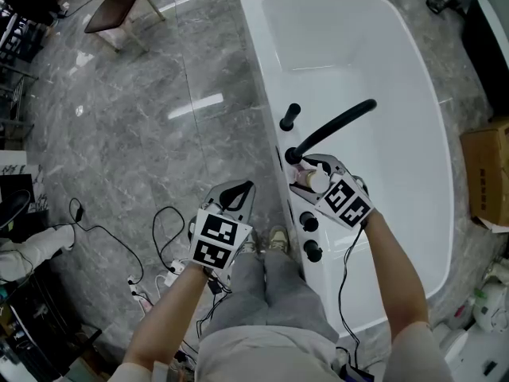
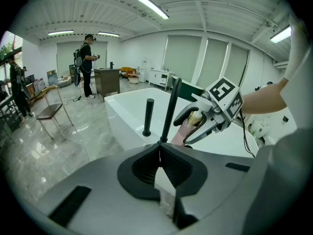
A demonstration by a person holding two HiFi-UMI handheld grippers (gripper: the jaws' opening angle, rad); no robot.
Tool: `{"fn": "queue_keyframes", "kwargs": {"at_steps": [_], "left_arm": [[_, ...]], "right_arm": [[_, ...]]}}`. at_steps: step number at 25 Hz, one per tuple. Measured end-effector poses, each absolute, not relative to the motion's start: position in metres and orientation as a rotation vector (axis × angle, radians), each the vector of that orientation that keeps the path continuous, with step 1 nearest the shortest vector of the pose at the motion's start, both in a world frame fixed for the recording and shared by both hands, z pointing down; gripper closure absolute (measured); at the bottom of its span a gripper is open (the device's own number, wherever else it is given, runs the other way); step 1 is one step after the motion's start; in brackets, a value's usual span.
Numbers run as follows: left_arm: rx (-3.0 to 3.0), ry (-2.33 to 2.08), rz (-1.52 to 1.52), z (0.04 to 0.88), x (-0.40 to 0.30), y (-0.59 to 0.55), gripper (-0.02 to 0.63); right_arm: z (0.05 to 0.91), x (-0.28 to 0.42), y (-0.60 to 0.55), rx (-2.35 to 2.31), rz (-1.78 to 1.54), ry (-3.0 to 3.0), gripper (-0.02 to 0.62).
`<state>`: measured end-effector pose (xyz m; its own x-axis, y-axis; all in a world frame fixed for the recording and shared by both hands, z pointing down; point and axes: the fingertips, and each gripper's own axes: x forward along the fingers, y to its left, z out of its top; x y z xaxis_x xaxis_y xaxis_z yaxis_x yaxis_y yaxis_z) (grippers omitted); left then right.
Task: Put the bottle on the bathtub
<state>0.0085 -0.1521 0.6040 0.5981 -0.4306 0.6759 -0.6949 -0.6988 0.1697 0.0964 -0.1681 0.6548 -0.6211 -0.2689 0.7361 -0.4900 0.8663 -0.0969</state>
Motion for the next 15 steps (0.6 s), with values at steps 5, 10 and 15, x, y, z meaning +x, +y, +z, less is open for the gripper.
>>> {"fn": "queue_keyframes", "kwargs": {"at_steps": [5, 10, 15], "left_arm": [[2.413, -0.896, 0.868, 0.598, 0.007, -0.152, 0.586], [2.413, -0.886, 0.882, 0.598, 0.007, -0.147, 0.584], [2.422, -0.871, 0.891, 0.59, 0.009, -0.141, 0.586]], "right_arm": [[0.653, 0.108, -0.169, 0.593, 0.398, -2.253, 0.255], [0.649, 0.111, -0.165, 0.615, 0.375, -2.257, 0.247], [0.643, 0.109, -0.166, 0.669, 0.347, -2.253, 0.331]]}}
